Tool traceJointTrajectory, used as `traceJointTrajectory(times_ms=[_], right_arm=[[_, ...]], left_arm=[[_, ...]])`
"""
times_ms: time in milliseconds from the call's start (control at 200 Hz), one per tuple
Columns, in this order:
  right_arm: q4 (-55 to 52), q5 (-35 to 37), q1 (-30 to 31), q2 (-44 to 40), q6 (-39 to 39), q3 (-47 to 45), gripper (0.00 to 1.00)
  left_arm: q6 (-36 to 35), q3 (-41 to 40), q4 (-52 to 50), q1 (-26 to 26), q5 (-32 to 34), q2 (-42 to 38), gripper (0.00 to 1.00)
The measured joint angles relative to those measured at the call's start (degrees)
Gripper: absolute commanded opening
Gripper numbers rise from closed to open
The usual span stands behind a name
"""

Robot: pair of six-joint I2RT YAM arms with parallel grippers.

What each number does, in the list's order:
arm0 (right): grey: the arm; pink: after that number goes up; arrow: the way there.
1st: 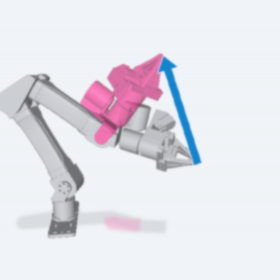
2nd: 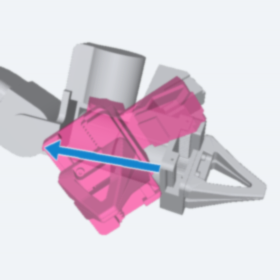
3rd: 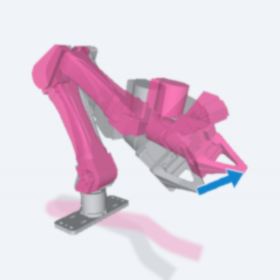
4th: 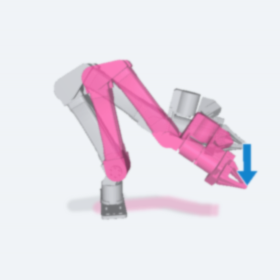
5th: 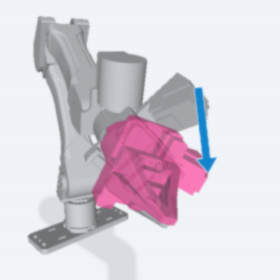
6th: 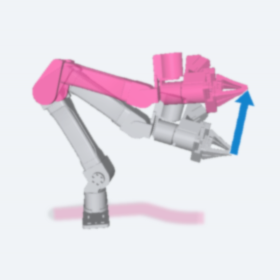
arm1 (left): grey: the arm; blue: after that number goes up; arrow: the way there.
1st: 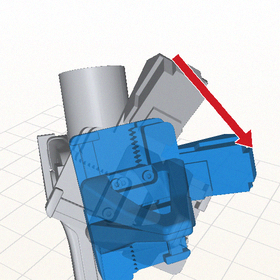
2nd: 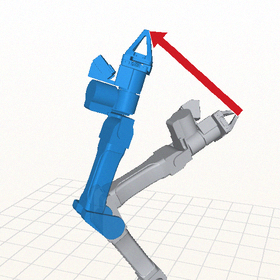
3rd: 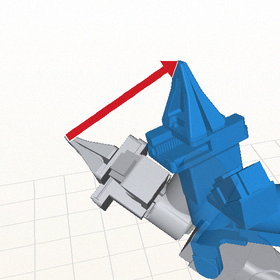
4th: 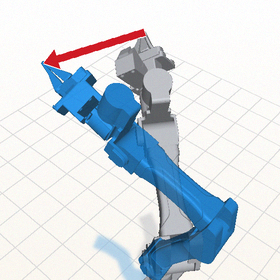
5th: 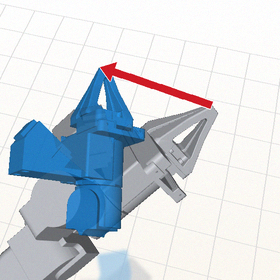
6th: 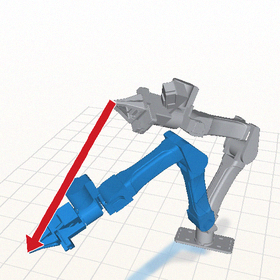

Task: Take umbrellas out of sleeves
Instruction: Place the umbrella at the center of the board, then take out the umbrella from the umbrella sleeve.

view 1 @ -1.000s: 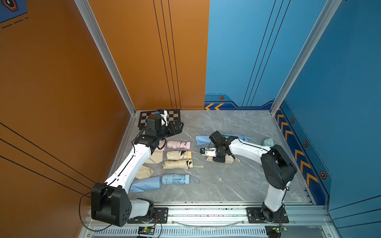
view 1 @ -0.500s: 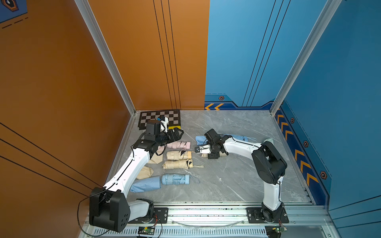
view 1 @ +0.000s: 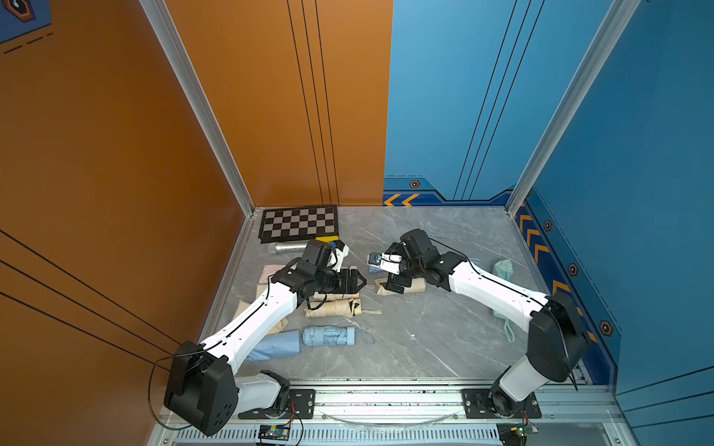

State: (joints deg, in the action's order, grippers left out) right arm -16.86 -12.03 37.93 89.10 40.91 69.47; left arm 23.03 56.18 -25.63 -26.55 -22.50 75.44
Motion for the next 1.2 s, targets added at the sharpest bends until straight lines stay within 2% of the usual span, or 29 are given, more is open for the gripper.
traceJointTrajectory(times_ms=[185, 325, 435, 661, 921, 1071, 1196], right_arm=[[1.6, 0.9, -1.9, -10.5, -11.4, -5.8, 1.0], [2.6, 3.4, -3.4, -16.4, -19.7, -11.2, 1.0], [2.8, 5.0, -6.1, -18.7, -26.3, -14.3, 1.0], [2.9, 7.8, -11.2, -20.8, -38.6, -17.9, 1.0], [3.0, 7.7, -16.5, -20.7, -45.1, -19.1, 1.0], [3.0, 7.1, -16.6, -18.6, -46.3, -19.1, 0.99], [3.0, 6.5, -16.6, -16.8, -46.8, -19.1, 0.98]], left_arm=[[-3.2, 3.3, 0.1, -5.0, 2.0, 8.1, 0.69], [-4.9, 4.6, 1.0, -6.3, 2.8, 12.9, 0.65], [-7.0, 6.4, 1.1, -6.8, 3.2, 16.3, 0.62], [-10.8, 10.6, 2.2, -7.3, 4.3, 21.9, 0.49], [-13.3, 12.6, 2.2, -7.4, 4.5, 26.5, 0.44], [-14.5, 14.1, 2.3, -8.0, 4.5, 29.1, 0.41], [-14.8, 14.7, 2.3, -8.2, 4.6, 30.8, 0.34]])
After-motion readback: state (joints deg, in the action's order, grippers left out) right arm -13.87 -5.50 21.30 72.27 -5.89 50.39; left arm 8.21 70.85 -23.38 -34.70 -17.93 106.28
